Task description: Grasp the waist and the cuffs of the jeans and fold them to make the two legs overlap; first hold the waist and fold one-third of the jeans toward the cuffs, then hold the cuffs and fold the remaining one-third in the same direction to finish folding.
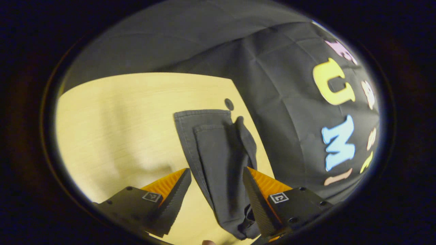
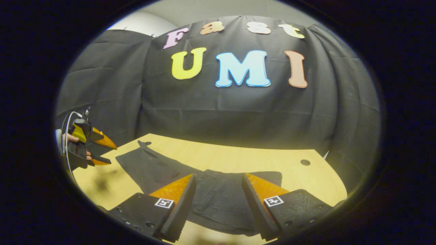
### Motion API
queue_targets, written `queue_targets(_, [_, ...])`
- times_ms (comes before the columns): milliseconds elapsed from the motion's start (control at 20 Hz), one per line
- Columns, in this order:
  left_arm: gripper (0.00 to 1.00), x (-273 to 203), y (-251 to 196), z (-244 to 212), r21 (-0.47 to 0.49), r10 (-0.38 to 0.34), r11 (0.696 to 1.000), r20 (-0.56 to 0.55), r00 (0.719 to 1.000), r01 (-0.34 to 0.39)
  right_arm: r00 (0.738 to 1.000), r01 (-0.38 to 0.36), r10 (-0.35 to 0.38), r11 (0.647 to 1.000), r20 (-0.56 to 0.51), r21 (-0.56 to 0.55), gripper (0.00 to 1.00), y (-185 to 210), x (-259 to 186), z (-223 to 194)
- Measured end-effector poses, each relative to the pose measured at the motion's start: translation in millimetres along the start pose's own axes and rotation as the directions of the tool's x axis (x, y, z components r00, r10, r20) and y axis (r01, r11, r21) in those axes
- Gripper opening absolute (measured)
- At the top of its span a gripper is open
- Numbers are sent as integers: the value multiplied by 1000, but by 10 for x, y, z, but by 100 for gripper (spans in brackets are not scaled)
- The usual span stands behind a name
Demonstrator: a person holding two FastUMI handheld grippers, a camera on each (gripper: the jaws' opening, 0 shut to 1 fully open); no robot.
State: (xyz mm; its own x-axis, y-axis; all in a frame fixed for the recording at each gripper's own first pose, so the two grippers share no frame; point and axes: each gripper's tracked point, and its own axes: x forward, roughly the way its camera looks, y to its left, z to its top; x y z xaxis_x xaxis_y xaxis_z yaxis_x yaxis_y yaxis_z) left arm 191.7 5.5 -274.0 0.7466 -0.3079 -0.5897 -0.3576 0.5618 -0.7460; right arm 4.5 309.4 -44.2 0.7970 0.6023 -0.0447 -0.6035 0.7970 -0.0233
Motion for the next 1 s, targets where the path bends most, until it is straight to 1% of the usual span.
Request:
queue_targets(50, [99,73,123,100,-27,21,999,4,1000,-21,1000,15,-15,1000,-4,1,80,-62,-22,22])
queue_targets(150, [99,255,336,225,-48,49,998,-9,999,-49,999,53,-53,999,1,7,81,-176,-85,95])
queue_targets(300, [99,450,402,277,-60,66,996,-34,997,-68,994,98,-99,994,41,39,84,-265,-160,252])
queue_targets(350, [100,520,419,289,-60,71,995,-40,997,-73,992,114,-117,992,55,53,83,-304,-178,310])
queue_targets(400, [100,561,410,298,-67,66,995,-44,997,-69,988,134,-138,989,64,67,90,-347,-186,337])
queue_targets(450, [94,598,377,308,-73,60,995,-36,998,-63,986,145,-151,986,66,81,96,-370,-195,360])
queue_targets(500, [94,626,351,321,-73,58,996,-33,998,-60,985,152,-158,984,62,94,95,-375,-211,359])
queue_targets(550, [100,655,326,313,-67,53,996,-36,998,-56,985,156,-163,982,57,105,95,-386,-218,365])
queue_targets(600, [98,676,299,307,-59,52,997,-44,998,-54,985,158,-165,981,52,111,95,-410,-211,360])
queue_targets(650, [98,716,264,292,-52,46,997,-55,997,-49,984,168,-174,979,48,116,95,-437,-204,354])
queue_targets(700, [100,751,216,280,-51,37,998,-67,997,-40,982,175,-181,977,43,122,95,-459,-200,352])
queue_targets(750, [97,805,165,283,-54,29,998,-73,997,-33,982,180,-186,975,35,131,95,-462,-190,343])
queue_targets(950, [96,1058,-79,245,-80,-42,996,-89,995,35,978,205,-209,966,8,155,95,-492,-135,323])
queue_targets(1000, [100,1119,-73,235,-69,-43,997,-93,995,36,977,210,-213,965,3,157,95,-497,-142,308])
